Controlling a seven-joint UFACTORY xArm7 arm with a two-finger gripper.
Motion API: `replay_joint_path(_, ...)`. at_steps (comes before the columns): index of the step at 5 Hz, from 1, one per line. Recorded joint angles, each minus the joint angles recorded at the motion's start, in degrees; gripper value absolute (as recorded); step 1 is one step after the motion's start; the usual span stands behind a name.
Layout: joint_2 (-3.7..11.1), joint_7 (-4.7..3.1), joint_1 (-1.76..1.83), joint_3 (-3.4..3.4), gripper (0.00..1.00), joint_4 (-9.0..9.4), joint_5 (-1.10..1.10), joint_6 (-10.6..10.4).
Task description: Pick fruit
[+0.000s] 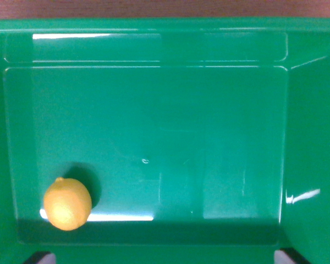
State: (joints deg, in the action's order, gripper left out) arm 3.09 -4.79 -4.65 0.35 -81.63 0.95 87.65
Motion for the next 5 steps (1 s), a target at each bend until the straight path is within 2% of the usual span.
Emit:
replay_joint_path(1,0.24,-0.17,0.25,0.25,0.0,1.26,0.04,-1.6)
replay_joint_path(2,0.24,-0.17,0.25,0.25,0.0,1.26,0.04,-1.6)
replay_joint_path(3,0.51,-0.36,0.54,0.54,0.0,2.68,0.09,-3.4)
replay_joint_path(4,0.51,-0.36,0.54,0.54,0.0,2.68,0.09,-3.4)
replay_joint_path(5,0.8,-0.57,0.85,0.85,0.0,4.23,0.14,-5.3)
